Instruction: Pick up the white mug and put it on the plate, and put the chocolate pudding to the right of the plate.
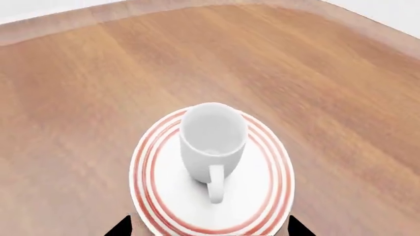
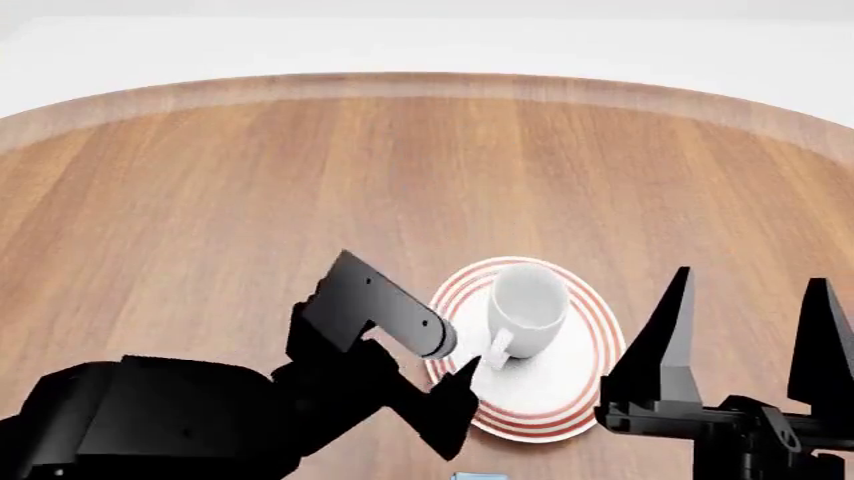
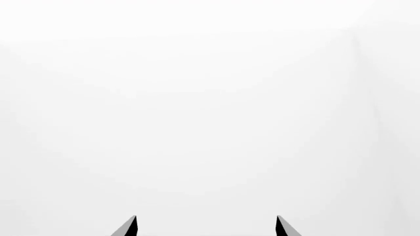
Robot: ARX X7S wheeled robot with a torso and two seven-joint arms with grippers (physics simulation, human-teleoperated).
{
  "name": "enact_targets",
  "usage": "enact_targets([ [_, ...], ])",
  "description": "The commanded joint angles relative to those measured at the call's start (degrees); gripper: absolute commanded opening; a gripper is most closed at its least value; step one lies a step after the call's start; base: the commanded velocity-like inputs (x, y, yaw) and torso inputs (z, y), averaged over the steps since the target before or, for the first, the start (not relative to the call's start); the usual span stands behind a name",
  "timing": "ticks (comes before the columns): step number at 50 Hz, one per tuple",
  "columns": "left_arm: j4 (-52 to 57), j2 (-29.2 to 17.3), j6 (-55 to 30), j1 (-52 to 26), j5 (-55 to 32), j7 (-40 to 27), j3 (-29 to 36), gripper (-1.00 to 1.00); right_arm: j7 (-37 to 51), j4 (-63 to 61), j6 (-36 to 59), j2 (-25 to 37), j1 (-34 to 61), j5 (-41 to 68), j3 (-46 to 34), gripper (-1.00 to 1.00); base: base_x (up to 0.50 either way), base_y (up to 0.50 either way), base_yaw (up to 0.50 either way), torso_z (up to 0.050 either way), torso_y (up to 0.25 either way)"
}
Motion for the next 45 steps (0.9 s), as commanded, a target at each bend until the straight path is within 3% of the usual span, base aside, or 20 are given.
enact_targets([
  [1,8.83,-8.44,6.15,2.10,1.19,1.04,-5.52,1.00,-1.31,0.08,-0.16,-0.94,-0.06,-1.12,0.91,1.00,0.00,0.00,0.00,0.000,0.000],
  [7,12.12,-15.58,9.81,3.66,2.19,1.25,-8.06,1.00,-1.25,0.15,-0.32,-0.88,-0.15,-1.12,0.80,1.00,0.00,0.00,0.00,0.000,0.000],
  [16,13.66,-21.24,13.84,6.72,5.04,1.24,-9.34,1.00,-1.13,-0.14,-0.07,-0.83,-0.21,-1.27,0.49,1.00,0.00,0.00,0.00,0.000,0.000],
  [28,13.64,-25.37,18.58,10.05,8.58,-0.97,-10.42,1.00,-0.91,-0.39,0.21,-0.67,-0.11,-1.25,0.35,1.00,0.00,0.00,0.00,0.000,0.000],
  [31,12.79,-27.28,27.47,14.32,10.31,2.12,-11.52,1.00,-0.82,-0.31,0.16,-0.63,-0.08,-1.26,0.41,1.00,0.00,0.00,0.00,0.000,0.000],
  [38,12.26,-28.57,29.37,16.01,11.12,1.61,-11.46,1.00,-0.71,-0.52,0.20,-0.59,-0.16,-1.56,0.25,1.00,0.00,0.00,0.00,0.000,0.000],
  [42,12.07,-27.75,29.35,16.43,17.93,-6.62,-12.07,1.00,-0.71,-0.40,0.25,-0.60,-0.14,-1.55,0.03,1.00,0.00,0.00,0.00,0.000,0.000],
  [45,11.92,-26.41,26.10,15.13,18.83,-8.68,-11.72,1.00,-0.51,-1.81,1.00,-0.38,-0.30,-1.61,0.12,1.00,0.00,0.00,0.00,0.000,0.000],
])
